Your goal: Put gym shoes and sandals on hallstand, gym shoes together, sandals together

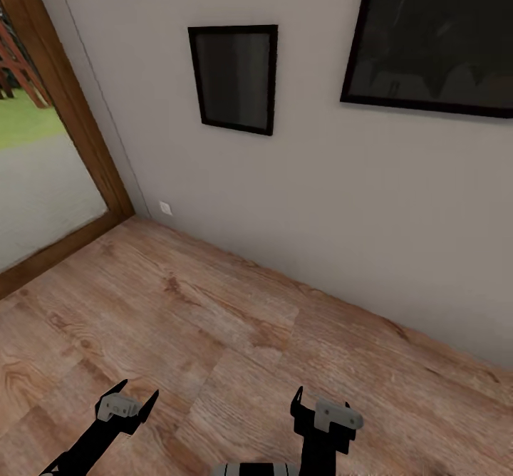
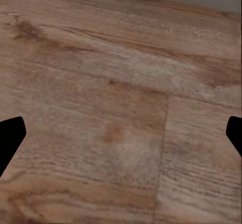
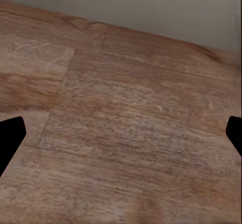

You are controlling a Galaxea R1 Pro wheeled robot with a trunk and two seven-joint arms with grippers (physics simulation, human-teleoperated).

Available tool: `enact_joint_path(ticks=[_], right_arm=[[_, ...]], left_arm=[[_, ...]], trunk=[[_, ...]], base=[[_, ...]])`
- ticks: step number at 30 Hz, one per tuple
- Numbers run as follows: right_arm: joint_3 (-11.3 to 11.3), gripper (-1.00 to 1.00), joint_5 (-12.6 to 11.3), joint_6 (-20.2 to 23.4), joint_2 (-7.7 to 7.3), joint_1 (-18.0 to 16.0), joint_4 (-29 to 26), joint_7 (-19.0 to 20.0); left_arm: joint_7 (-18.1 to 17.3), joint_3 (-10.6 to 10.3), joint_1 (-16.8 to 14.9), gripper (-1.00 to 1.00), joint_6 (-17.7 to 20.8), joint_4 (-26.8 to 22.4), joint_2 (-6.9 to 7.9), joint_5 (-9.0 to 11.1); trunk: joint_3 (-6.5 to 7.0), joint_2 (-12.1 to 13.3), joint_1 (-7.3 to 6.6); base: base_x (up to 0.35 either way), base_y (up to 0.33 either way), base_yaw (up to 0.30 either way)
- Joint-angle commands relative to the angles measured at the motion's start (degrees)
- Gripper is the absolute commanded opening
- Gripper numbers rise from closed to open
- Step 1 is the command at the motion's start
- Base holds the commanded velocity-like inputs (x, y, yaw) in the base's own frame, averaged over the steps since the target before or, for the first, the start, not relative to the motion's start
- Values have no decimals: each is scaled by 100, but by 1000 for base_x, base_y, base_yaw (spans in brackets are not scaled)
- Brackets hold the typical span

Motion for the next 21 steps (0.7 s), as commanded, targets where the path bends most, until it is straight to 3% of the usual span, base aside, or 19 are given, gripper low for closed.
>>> enact_joint_path(ticks=[1, 21], right_arm=[[12, 100, -31, -7, -2, -7, -3, -28], [14, 100, -31, -7, 2, -7, -3, -28]], left_arm=[[-21, 24, -4, 100, -29, -4, -4, -47], [-21, 24, -6, 100, -29, -4, -4, -47]], trunk=[[-4, -2, -1], [-4, -2, -1]], base=[[0, 0, -288], [0, 0, -288]])
